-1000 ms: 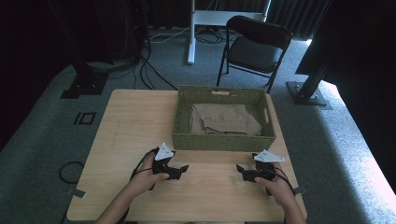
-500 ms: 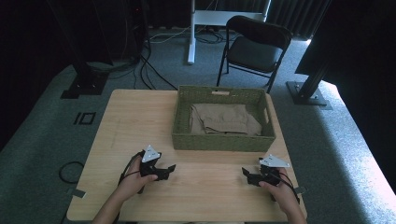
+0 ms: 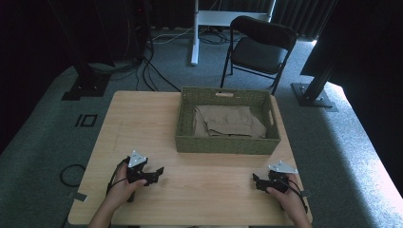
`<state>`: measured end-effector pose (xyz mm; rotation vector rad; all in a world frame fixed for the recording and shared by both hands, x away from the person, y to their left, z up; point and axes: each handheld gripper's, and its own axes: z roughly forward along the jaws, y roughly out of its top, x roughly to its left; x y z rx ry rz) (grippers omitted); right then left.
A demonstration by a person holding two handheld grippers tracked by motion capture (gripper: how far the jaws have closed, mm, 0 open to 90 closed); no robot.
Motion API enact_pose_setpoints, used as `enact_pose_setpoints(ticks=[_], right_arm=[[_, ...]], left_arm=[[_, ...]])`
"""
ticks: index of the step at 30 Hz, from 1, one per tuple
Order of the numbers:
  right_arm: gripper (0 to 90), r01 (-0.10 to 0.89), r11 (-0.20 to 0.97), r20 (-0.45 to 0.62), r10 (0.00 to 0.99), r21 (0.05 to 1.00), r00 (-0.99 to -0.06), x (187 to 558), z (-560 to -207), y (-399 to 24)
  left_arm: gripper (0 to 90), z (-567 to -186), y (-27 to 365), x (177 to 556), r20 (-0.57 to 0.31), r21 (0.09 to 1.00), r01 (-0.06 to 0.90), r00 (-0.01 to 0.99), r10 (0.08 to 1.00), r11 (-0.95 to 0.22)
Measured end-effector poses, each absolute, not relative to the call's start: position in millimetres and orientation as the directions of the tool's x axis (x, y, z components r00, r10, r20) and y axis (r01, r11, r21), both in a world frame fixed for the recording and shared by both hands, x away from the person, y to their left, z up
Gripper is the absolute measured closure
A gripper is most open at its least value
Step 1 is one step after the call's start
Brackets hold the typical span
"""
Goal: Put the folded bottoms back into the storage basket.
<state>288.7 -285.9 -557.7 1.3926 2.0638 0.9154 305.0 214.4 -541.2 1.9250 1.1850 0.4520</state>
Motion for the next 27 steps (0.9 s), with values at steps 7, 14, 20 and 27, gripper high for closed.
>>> enact_pose_setpoints(ticks=[7, 14, 20, 27], right_arm=[[13.4, 0.646, 0.216, 0.007, 0.946, 0.732, -0.324, 289, -559, -288], [12.5, 0.648, 0.216, 0.009, 0.946, 0.730, -0.325, 289, -559, -287], [12.3, 0.649, 0.214, 0.010, 0.946, 0.731, -0.323, 290, -559, -287], [12.3, 0.649, 0.213, 0.010, 0.946, 0.731, -0.323, 290, -559, -287]], left_arm=[[18.6, -549, 226, 302, -0.119, 0.758, 0.629, 0.391, 0.913, -0.171], [18.6, -552, 237, 301, -0.083, 0.738, 0.667, 0.245, 0.966, -0.106], [18.6, -552, 243, 301, -0.046, 0.732, 0.674, 0.198, 0.979, -0.102], [12.4, -553, 235, 303, 0.014, 0.712, 0.683, 0.222, 0.975, -0.166]])
